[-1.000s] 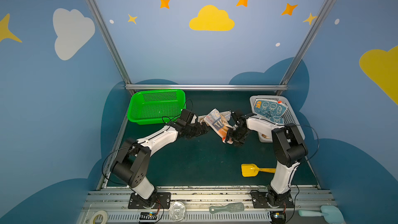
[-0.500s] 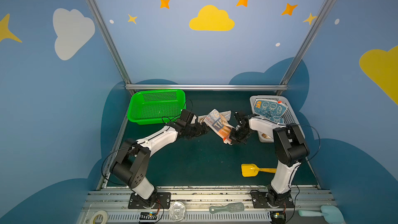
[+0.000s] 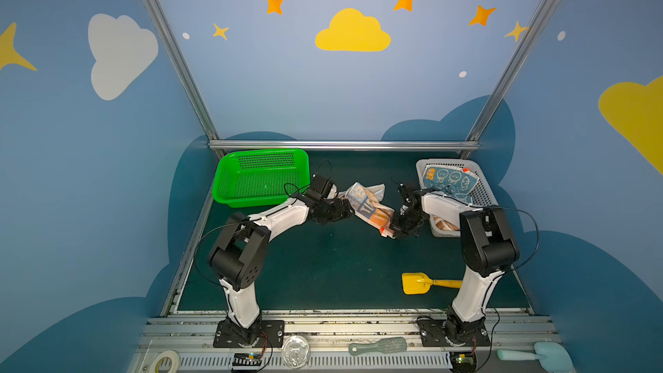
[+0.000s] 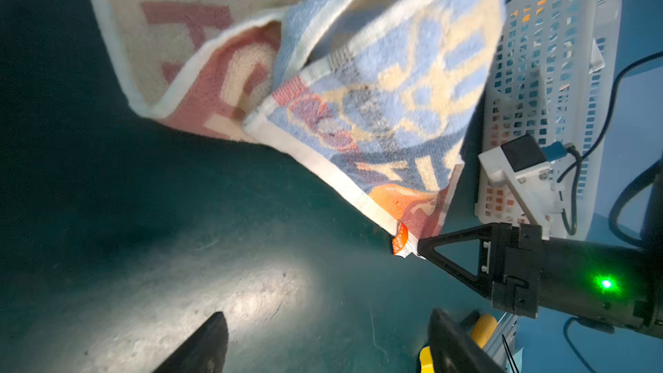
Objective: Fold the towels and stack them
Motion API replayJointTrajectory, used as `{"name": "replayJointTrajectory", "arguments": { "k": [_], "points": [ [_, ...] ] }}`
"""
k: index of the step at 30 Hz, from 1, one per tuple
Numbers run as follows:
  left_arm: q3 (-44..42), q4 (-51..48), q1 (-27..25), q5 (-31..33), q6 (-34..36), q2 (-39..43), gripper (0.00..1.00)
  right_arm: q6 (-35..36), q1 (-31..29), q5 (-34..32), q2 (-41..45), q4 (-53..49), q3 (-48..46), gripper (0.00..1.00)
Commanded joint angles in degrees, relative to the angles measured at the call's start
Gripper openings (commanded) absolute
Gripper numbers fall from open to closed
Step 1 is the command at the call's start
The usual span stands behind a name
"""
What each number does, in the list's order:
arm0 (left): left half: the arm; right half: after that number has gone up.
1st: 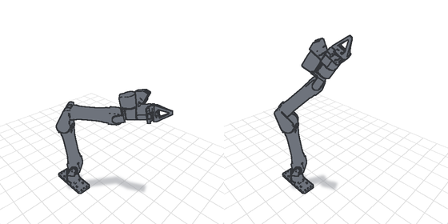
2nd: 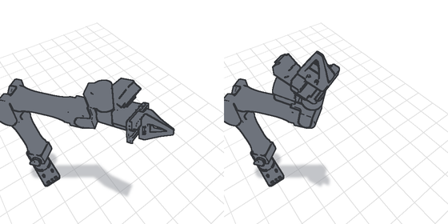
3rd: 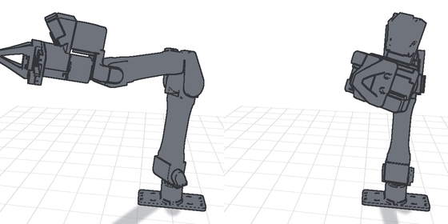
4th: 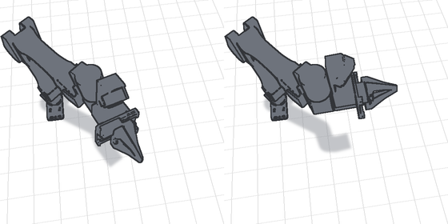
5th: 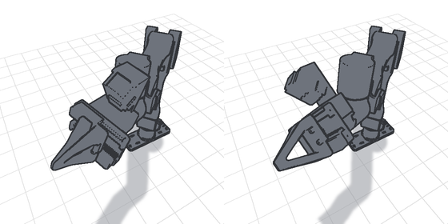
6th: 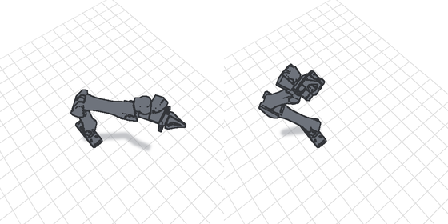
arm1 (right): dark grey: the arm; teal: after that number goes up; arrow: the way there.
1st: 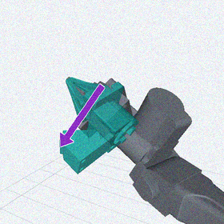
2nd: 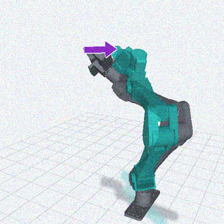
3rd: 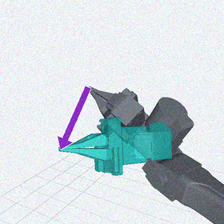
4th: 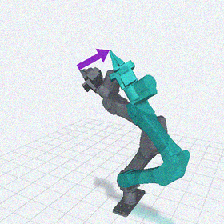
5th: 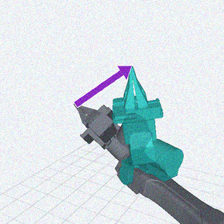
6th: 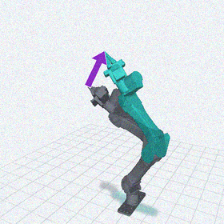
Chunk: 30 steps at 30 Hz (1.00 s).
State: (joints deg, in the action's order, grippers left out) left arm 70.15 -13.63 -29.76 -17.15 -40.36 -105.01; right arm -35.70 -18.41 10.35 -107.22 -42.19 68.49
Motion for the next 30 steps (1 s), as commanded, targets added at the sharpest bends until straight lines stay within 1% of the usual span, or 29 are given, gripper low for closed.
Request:
{"name": "replayJointTrajectory", "arguments": {
  "k": [1,7,12,16,17,18,22,27,30],
  "points": [
    [2.09,-1.04,-0.21,-0.37,2.02,-2.73,0.82,1.63,0.88,-2.11,1.75,-2.73,0.12,0.0],
    [3.87,0.86,-0.3,0.14,2.02,-7.26,0.71,2.57,1.88,-0.01,2.5,-2.9,-0.87,0.0],
    [6.84,0.61,-0.92,2.18,3.05,-10.72,0.69,3.48,2.93,2.58,3.24,-2.97,-1.61,0.0],
    [8.61,1.49,-0.92,3.36,3.87,-12.63,0.65,4.14,3.3,4.03,3.53,-3.38,-1.35,0.0],
    [9.09,1.71,-0.92,3.36,4.21,-13.09,0.63,4.32,3.3,4.13,3.59,-3.58,-1.21,0.0],
    [9.8,1.55,-0.92,5.16,4.79,-13.73,0.6,4.46,3.3,4.23,3.57,-3.81,-1.01,0.0],
    [13.28,-1.53,-1.01,6.4,7.27,-16.44,0.5,4.74,3.7,4.74,3.51,-3.88,-0.81,0.0],
    [13.32,-3.15,-1.27,9.68,9.18,-17.33,0.49,4.85,4.09,5.55,3.17,-3.6,-0.75,0.0],
    [14.47,-6.65,-1.44,12.25,11.16,-17.7,0.47,4.86,4.44,6.29,3.07,-3.6,-0.54,0.0]
  ]
}}
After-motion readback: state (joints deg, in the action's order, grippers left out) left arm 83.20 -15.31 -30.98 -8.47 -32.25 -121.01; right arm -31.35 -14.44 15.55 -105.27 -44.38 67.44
